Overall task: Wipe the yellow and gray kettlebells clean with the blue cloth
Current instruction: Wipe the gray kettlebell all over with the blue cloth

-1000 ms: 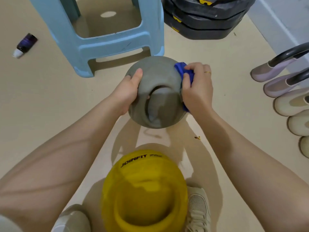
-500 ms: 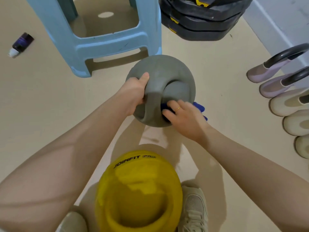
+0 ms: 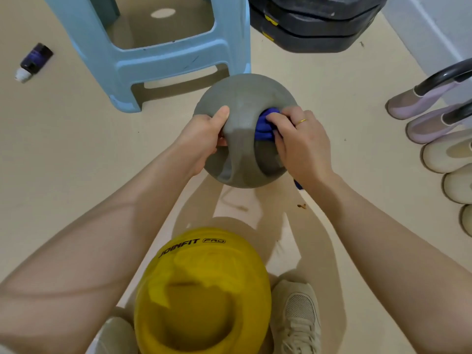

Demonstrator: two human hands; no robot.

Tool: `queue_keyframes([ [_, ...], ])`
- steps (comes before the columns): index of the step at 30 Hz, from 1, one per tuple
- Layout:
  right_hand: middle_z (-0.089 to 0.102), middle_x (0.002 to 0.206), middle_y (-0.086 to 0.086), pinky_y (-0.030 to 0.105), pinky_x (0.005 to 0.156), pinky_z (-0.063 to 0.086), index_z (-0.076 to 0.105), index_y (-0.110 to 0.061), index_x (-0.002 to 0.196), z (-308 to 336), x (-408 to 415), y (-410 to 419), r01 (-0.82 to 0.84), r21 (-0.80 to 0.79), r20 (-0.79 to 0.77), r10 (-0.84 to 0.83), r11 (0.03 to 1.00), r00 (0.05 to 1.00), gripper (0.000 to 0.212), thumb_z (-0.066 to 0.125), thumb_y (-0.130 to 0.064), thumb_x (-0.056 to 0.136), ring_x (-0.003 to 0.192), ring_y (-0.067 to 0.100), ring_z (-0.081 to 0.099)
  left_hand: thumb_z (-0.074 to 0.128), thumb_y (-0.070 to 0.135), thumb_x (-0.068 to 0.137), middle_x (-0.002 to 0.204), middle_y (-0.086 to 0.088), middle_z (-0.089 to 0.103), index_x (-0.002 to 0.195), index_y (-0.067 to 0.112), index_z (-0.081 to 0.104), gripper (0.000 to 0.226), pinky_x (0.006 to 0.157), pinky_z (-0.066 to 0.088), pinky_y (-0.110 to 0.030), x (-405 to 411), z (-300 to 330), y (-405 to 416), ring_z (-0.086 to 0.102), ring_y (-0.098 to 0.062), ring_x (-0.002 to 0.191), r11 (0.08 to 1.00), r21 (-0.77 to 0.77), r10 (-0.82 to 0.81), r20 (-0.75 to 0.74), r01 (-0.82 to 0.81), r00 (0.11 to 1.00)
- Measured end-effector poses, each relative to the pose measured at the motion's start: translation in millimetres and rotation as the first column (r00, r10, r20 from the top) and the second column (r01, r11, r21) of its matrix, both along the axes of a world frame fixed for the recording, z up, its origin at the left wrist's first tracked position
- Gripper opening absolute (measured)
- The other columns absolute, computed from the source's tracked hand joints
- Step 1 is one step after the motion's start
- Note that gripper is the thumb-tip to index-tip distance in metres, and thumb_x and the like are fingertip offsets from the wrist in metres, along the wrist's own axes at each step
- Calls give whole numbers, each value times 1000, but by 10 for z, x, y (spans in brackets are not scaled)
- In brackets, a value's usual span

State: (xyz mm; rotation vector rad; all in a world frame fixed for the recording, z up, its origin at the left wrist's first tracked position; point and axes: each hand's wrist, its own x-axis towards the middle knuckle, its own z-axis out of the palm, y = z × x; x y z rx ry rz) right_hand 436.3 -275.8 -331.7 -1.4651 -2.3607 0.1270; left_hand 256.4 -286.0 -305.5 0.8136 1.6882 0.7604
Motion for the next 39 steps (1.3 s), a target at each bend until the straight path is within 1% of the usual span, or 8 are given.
queue_keyframes([
  [4,59,99,16,36,61,49,58,-6,114,-157,-15,-112,-127,6,108,125,992,986,31,47,-14,87,78,32,54,44,42,96,80,-2,59,91,12,57,33,61,39,-25,16,20,-24,56,-13,67,999,-28,19,63,-17,998],
  [8,54,111,8,10,79,34,58,-11,112,132,-35,-19,47,-20,-312,-51,999,949,25,47,-10,90,95,11,47,45,41,96,77,-1,56,85,14,53,30,63,44,-21,6,19,-30,53,-12,68,999,-19,42,71,-40,997],
  [11,57,108,12,21,80,40,61,-6,106,217,-218,-126,12,21,-375,-3,1000,927,22,50,-5,87,94,23,53,46,40,96,88,-6,61,94,11,56,31,64,48,-22,13,9,-42,57,-15,74,998,-44,56,107,-52,993],
  [18,62,97,18,32,70,39,63,-7,98,233,-305,-231,-484,118,-78,494,867,866,20,57,1,81,72,32,52,50,36,95,101,-8,68,113,7,58,34,71,57,-26,-150,12,-80,67,-17,86,991,-108,102,258,-76,961],
  [23,60,103,18,27,81,35,60,-5,105,367,-512,-41,-162,53,-294,170,985,941,29,51,5,80,87,37,56,53,32,94,87,-5,65,100,10,61,24,68,58,-25,-169,13,-93,66,-14,72,982,-174,142,404,-76,904],
  [27,67,90,15,40,75,49,66,-3,97,140,-535,-298,-599,230,11,614,767,789,20,51,2,84,81,33,63,52,36,92,82,-2,57,104,8,57,31,56,50,-23,-202,-3,-111,58,-12,64,970,-243,131,516,-2,847],
  [32,68,89,10,38,69,49,68,-7,95,215,-533,-104,-272,362,36,278,892,960,15,59,-10,83,83,32,64,53,34,93,76,-3,59,104,11,59,26,51,50,-21,-147,2,-70,59,-9,55,982,-179,146,479,-67,866],
  [39,65,94,13,36,61,42,62,-10,87,264,-447,-113,-411,254,175,377,875,910,15,47,-8,85,74,31,57,55,41,90,77,-1,57,94,13,60,29,67,50,-25,-191,-12,-73,57,-13,67,974,-222,123,403,-33,907],
])
